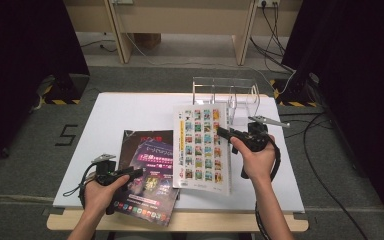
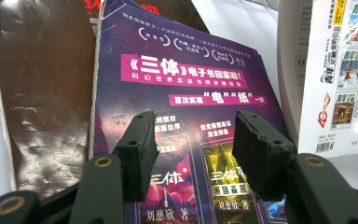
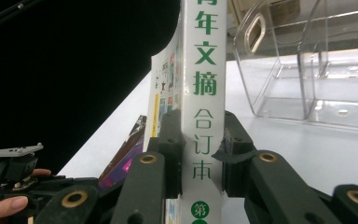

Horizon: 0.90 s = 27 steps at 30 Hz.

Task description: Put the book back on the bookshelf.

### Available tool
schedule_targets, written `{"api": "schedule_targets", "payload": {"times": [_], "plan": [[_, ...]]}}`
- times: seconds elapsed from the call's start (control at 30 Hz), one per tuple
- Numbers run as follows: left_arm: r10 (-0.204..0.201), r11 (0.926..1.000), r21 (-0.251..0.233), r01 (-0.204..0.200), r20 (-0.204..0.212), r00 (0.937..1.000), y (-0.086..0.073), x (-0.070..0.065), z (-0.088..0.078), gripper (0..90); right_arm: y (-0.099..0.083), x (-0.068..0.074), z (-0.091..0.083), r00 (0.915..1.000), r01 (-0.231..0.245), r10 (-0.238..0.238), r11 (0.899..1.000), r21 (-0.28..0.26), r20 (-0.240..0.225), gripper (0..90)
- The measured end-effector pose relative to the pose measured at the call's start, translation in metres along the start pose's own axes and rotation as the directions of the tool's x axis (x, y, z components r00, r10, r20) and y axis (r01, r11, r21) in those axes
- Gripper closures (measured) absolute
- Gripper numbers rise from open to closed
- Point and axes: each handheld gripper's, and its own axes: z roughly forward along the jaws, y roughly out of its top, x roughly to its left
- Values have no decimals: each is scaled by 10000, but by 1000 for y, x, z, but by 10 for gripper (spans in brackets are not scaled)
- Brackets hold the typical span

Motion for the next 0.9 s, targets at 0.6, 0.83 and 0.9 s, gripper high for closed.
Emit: {"api": "schedule_targets", "payload": {"times": [0.6, 0.83, 0.9], "plan": [[-25, 10000, -65, 25, -34, 10000, 1, 2, -2, 479, 15, -4, -24, 9989, 225, -190, 9962, -837, 429, 743], [-44, 9999, -115, 44, -44, 10000, 1, 2, -2, 477, 20, -5, -34, 9971, 388, -305, 9918, -1220, 691, 743], [-28, 9999, -115, 28, -41, 10000, 1, 3, -2, 477, 22, -5, -37, 9967, 356, -257, 9908, -1304, 773, 743]]}}
